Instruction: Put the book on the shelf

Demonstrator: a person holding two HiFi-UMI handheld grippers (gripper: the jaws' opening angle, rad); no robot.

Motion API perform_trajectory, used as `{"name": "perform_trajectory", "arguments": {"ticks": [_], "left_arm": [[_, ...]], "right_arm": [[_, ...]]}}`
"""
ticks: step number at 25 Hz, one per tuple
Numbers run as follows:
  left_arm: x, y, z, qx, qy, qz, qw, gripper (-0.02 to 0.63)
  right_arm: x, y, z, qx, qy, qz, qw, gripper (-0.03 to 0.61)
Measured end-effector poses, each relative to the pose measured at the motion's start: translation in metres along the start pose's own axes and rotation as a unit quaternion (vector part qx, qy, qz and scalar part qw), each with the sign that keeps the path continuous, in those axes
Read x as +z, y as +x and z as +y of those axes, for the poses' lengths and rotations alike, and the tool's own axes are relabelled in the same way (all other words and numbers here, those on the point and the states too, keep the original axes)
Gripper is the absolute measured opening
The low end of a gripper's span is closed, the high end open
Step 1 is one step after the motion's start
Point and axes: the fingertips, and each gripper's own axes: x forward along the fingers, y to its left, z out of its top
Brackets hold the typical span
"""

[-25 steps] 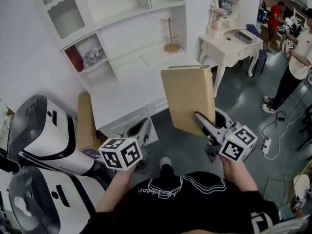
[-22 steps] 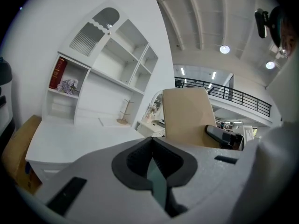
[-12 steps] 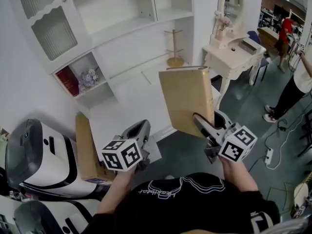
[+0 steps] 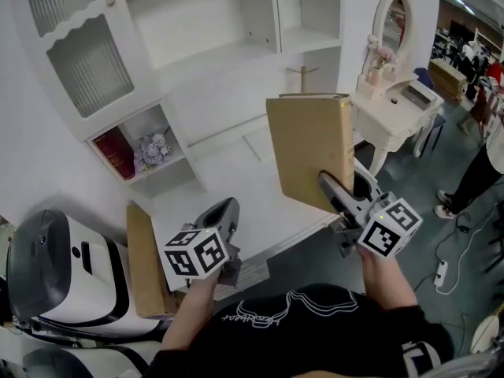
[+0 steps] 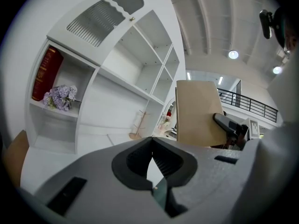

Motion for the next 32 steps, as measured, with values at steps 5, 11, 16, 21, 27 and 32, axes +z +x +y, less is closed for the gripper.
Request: {"name": "perform_trajectory", "arguments": {"ticks": [5, 11, 16, 21, 27, 32], "left_arm": [[0.0, 0.012, 0.005, -0.001, 0.004, 0.005, 1.0, 0.002], [-0.002, 0.019, 0.015, 0.009, -0.005, 0.006, 0.9999, 0.002], [0.009, 0.026, 0.034, 0.025, -0.005, -0.001, 0.9997, 0.002], [0.026, 0.043, 0.049, 0.033, -0.003, -0.008, 0.9994, 0.002], [0.04, 0.068, 0.059, 0.033, 0.006, -0.005, 0.9994, 0.002], [0.05, 0.082, 0.074, 0.04, 0.005, -0.006, 0.9992, 0.002]], "right_arm": [[0.013, 0.021, -0.009, -0.005, -0.016, -0.014, 1.0, 0.207], [0.019, 0.045, -0.022, -0.011, -0.017, -0.027, 0.999, 0.207], [0.025, 0.071, -0.036, -0.014, -0.025, -0.037, 0.999, 0.207], [0.039, 0.103, -0.047, -0.007, -0.041, -0.048, 0.998, 0.207], [0.063, 0.141, -0.059, 0.003, -0.064, -0.065, 0.996, 0.207], [0.078, 0.174, -0.069, 0.018, -0.07, -0.076, 0.994, 0.207]]}}
